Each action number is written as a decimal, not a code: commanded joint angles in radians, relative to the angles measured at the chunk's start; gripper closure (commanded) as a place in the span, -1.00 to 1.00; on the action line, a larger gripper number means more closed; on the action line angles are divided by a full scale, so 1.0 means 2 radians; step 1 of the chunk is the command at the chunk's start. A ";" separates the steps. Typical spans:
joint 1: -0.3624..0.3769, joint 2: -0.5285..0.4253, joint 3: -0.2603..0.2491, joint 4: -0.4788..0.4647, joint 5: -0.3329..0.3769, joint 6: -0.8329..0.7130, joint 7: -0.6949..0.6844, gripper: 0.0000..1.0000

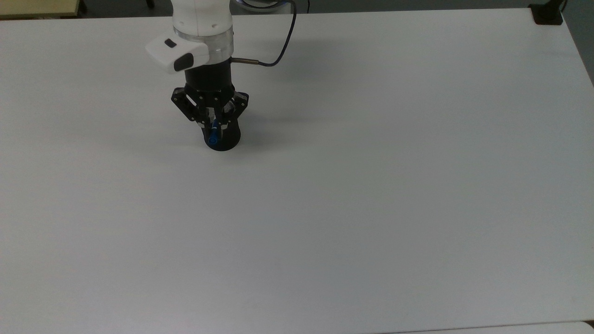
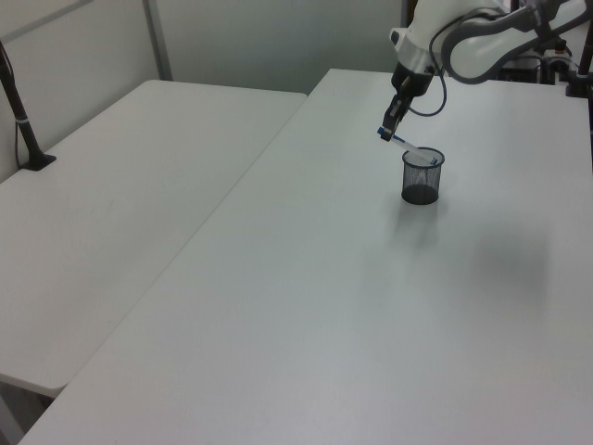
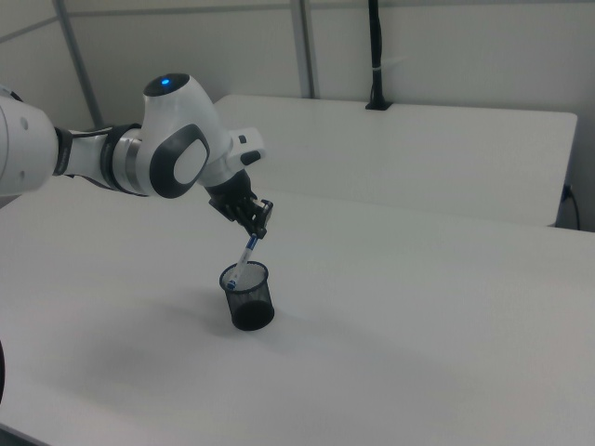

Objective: Insert the marker

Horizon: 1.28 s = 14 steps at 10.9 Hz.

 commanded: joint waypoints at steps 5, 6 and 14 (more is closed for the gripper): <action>0.027 -0.008 0.004 0.023 0.007 -0.042 0.014 -1.00; 0.038 -0.007 0.004 0.051 0.006 -0.100 0.013 -1.00; 0.096 -0.072 -0.003 0.172 0.002 -0.439 0.023 -1.00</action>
